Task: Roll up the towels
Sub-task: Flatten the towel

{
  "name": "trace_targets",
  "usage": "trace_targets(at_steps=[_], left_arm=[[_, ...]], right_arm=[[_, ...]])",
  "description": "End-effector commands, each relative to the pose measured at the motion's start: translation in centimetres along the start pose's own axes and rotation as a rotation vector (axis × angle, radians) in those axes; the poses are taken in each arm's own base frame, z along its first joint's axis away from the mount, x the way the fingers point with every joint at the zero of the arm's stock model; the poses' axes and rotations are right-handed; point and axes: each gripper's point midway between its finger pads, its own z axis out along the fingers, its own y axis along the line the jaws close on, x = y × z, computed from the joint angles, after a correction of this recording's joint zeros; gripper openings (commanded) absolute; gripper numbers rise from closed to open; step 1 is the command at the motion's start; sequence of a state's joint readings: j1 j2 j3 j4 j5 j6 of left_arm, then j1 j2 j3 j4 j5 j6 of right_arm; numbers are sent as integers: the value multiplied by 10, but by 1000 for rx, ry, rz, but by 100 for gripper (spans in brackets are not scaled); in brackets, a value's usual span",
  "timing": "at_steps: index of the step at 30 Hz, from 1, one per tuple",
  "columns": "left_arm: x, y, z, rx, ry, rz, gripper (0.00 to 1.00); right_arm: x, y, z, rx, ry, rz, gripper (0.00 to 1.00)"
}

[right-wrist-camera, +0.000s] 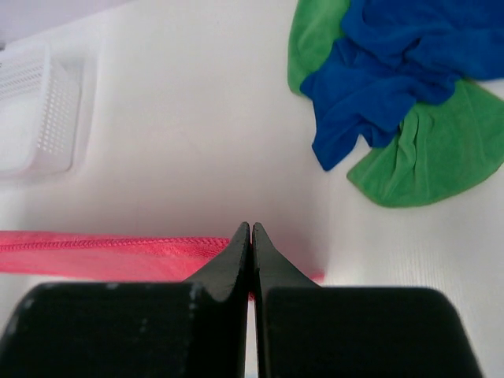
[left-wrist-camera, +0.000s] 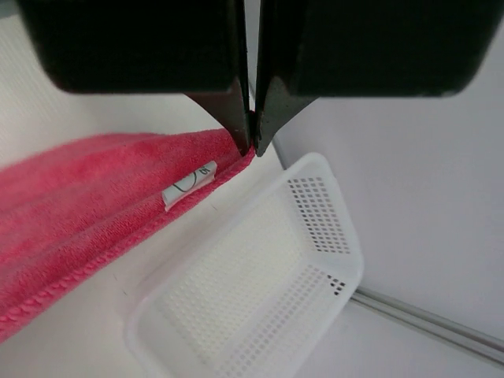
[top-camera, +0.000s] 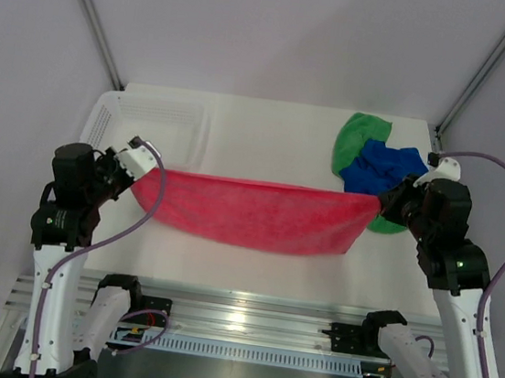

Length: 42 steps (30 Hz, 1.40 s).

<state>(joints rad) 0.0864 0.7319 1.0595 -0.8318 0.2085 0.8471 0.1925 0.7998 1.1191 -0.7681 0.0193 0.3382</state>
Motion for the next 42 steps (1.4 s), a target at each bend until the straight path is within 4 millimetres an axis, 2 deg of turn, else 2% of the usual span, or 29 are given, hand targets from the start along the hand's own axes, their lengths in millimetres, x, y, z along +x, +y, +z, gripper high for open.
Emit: trace_targets(at_steps=[1,4,6,7,8,10,13,16,19,20,23,24,25,26,28,30,31,32,34,39,42], left_arm=[[-10,35,3,-122,-2,-53,1],[-15,44,17,-126,-2,-66,1],[-19,51,22,-134,-8,-78,1],[-20,56,29,-139,-7,-83,1],[-22,61,29,-151,-6,-86,1],[-28,71,32,-180,-18,-86,1],[-35,82,30,-213,-35,-78,1],[-39,88,26,-233,-44,-74,1],[-34,84,29,-228,-36,-68,1],[-28,78,33,-215,-27,-67,1],[-12,59,40,-175,-12,-40,1],[-6,51,41,-163,-6,-37,1],[-3,47,41,-157,-3,-31,1],[10,34,45,-132,22,-22,1],[19,26,45,-117,37,-14,1],[35,9,49,-74,68,-3,1],[40,1,47,-53,77,-1,1],[50,-11,49,-24,98,-2,1],[57,-23,42,3,112,3,1],[89,-65,37,104,175,-8,1],[109,-87,36,158,226,-13,1]], right_arm=[[-21,-1,8,38,-12,-53,0],[-30,1,34,46,2,-75,0],[-48,6,45,40,-26,-89,0],[-48,6,58,50,-6,-95,0],[-54,6,62,56,-12,-97,0],[-69,10,70,56,-21,-107,0],[-85,11,71,66,-48,-114,0],[-89,8,70,76,-59,-117,0],[-76,3,70,76,-47,-115,0],[-62,-3,71,84,-22,-109,0],[-38,-9,73,87,9,-93,0],[-19,-16,72,94,38,-84,0],[-10,-18,73,92,53,-77,0],[7,-24,71,99,74,-61,0],[24,-28,68,99,95,-44,0],[42,-33,65,107,119,-23,0],[56,-38,61,112,138,-17,0],[63,-39,59,110,149,0,0],[82,-43,53,108,177,20,0],[116,-43,44,78,235,75,0],[118,-35,40,66,230,68,0]])
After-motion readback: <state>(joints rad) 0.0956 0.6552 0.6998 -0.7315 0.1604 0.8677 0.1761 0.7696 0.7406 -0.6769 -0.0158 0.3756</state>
